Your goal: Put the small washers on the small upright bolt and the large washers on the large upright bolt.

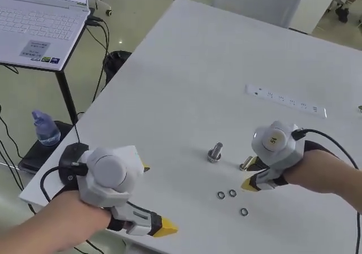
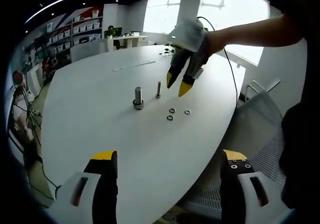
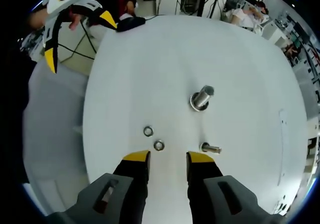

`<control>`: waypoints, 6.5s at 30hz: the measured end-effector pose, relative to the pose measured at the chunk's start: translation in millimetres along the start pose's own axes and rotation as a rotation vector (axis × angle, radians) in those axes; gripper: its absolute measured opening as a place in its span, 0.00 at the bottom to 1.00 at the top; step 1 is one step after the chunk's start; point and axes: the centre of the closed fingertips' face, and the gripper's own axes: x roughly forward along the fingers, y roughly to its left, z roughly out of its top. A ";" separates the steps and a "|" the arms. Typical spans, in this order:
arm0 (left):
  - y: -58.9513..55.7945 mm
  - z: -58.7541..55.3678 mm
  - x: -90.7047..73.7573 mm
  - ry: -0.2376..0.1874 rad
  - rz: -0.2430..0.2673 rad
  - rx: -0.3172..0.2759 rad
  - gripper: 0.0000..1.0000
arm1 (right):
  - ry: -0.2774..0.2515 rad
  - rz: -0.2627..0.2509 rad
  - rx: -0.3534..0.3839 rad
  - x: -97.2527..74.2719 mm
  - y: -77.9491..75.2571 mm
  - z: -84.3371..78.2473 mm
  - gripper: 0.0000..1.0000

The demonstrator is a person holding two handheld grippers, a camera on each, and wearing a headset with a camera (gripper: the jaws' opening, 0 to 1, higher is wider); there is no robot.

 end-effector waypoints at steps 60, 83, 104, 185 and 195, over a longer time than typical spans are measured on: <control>2.7 -8.8 4.7 0.038 -0.051 0.009 0.75 | 0.045 0.003 0.005 56.4 11.9 -13.5 0.15; 4.1 -7.8 5.2 0.034 -0.040 0.006 0.74 | 0.051 0.002 0.005 57.1 11.4 -13.2 0.13; 6.9 1.2 3.0 0.010 -0.025 -0.022 0.74 | 0.025 -0.004 0.077 39.0 1.2 -17.2 0.12; 2.9 -8.6 11.4 0.036 -0.022 0.017 0.84 | 0.008 -0.108 0.114 -4.8 -59.9 1.2 0.12; 3.0 -2.8 9.2 0.018 -0.028 0.007 0.83 | 0.032 -0.108 0.092 4.4 -63.2 -3.9 0.12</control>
